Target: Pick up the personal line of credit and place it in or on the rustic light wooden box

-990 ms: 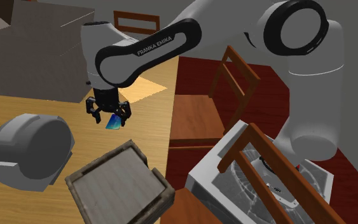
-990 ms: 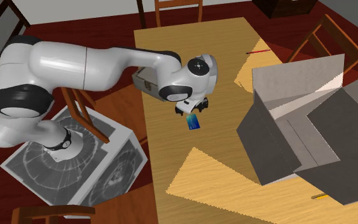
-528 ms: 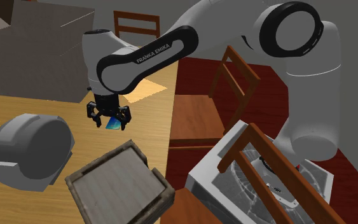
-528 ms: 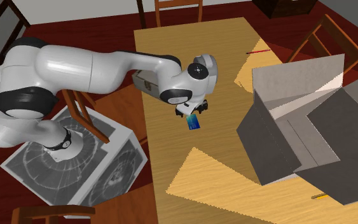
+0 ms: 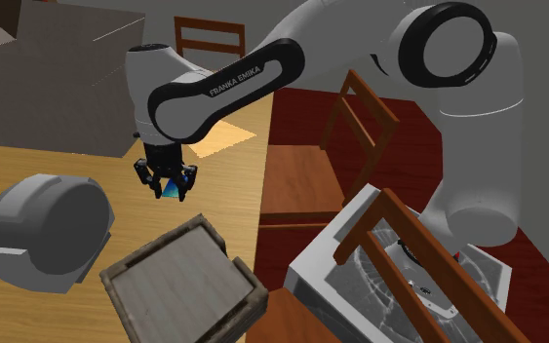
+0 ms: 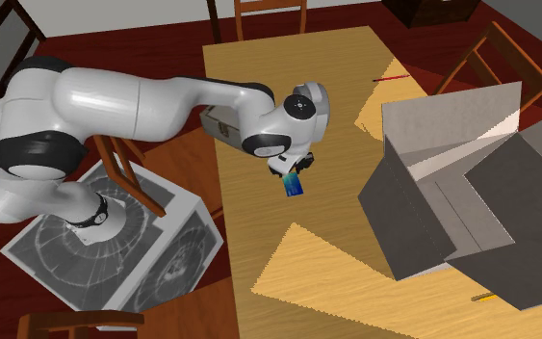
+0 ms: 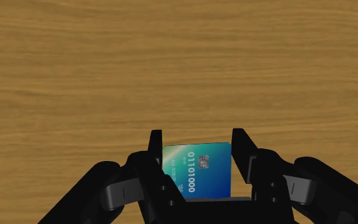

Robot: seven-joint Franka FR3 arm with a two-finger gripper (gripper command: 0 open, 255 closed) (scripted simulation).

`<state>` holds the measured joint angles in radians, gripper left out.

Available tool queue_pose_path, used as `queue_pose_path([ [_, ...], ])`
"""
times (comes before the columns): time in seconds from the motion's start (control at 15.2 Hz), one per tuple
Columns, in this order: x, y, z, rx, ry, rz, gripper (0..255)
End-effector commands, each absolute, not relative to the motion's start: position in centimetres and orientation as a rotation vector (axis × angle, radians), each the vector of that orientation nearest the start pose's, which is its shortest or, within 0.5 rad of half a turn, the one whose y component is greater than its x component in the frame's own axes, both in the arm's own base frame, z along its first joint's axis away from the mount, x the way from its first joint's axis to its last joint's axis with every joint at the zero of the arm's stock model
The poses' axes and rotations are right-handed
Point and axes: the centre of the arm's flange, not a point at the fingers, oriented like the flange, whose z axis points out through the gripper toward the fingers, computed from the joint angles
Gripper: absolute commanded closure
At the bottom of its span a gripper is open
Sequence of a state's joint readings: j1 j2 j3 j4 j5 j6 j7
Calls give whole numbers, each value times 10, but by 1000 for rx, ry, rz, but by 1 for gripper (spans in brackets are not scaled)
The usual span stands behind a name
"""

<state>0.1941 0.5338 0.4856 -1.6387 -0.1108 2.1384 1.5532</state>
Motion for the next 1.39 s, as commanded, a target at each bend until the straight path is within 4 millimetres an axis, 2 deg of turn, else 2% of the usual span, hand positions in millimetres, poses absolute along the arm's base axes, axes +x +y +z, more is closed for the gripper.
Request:
queue_pose_path([
  [0.0,556,390,336,-2761,1294,183,255],
  [0.26,557,390,336,-2761,1294,183,255],
  [1.32,557,390,420,-2761,1294,183,255],
])
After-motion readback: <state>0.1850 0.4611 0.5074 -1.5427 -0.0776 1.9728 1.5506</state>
